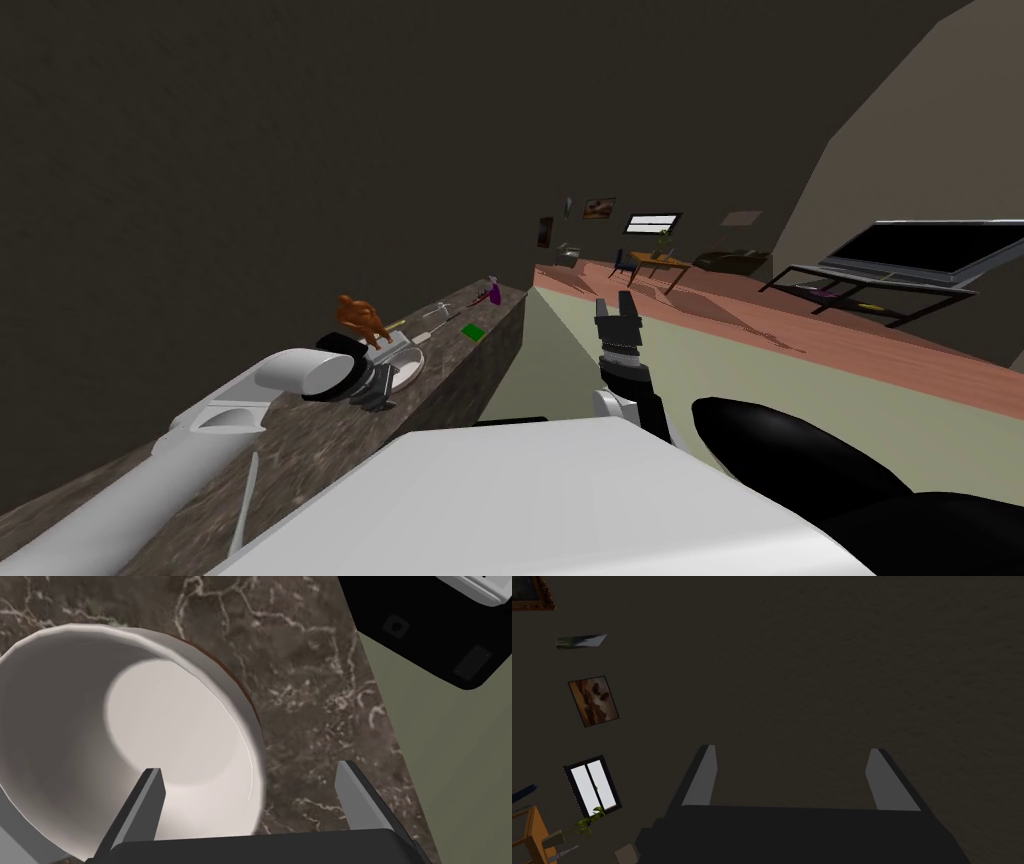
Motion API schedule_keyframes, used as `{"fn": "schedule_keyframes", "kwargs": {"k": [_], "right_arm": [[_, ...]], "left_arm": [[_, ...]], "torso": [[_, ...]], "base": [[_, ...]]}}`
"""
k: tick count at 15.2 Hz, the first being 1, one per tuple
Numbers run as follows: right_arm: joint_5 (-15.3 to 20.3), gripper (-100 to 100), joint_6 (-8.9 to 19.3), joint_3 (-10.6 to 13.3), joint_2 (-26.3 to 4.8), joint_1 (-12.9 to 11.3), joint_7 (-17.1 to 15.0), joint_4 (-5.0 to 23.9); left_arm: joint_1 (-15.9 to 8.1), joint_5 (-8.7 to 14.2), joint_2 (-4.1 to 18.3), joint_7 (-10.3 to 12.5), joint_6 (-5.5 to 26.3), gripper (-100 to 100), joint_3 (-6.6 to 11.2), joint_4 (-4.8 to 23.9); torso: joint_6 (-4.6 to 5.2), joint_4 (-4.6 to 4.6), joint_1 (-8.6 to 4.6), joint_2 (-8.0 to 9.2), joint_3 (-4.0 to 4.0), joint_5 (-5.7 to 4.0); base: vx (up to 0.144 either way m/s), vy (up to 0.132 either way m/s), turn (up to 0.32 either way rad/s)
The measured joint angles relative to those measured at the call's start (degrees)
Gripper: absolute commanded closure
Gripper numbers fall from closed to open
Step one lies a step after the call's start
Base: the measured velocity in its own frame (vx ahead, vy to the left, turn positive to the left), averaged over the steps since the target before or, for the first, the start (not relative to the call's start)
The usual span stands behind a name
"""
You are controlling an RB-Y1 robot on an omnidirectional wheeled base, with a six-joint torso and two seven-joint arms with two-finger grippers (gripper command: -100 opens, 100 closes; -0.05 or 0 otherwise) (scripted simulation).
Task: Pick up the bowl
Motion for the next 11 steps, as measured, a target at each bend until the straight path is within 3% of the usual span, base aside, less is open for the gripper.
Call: {"fn": "schedule_keyframes", "kwargs": {"k": [3,4,9,11], "right_arm": [[0.0,0,0.0,0.0,0.0,0.0,0.0,0.0],[0.0,0,0.0,0.0,0.0,0.0,0.0,0.0],[0.0,0,0.0,0.0,0.0,0.0,0.0,0.0],[0.0,0,0.0,0.0,0.0,0.0,0.0,0.0]], "left_arm": [[-0.2,-1.5,-1.1,-1.3,-1.9,-100,-1.09,2.3],[-0.1,-1.6,-1.2,-1.5,-2.2,100,-1.14,2.5],[-0.1,-1.6,-1.2,-1.4,-2.2,100,-1.16,2.5],[0.1,-0.7,-0.5,-0.6,-1.0,100,-0.48,0.7]], "torso": [[0.00,0.02,-0.05,0.10,0.06,-0.01],[-0.01,0.03,-0.05,0.11,0.07,-0.02],[0.01,0.03,0.01,0.04,0.04,-0.01],[-0.02,0.06,0.03,0.03,0.05,-0.06]], "base": [[-0.014,-0.013,-0.036],[0.000,0.000,0.000],[0.001,0.001,0.010],[0.014,0.014,0.054]]}}
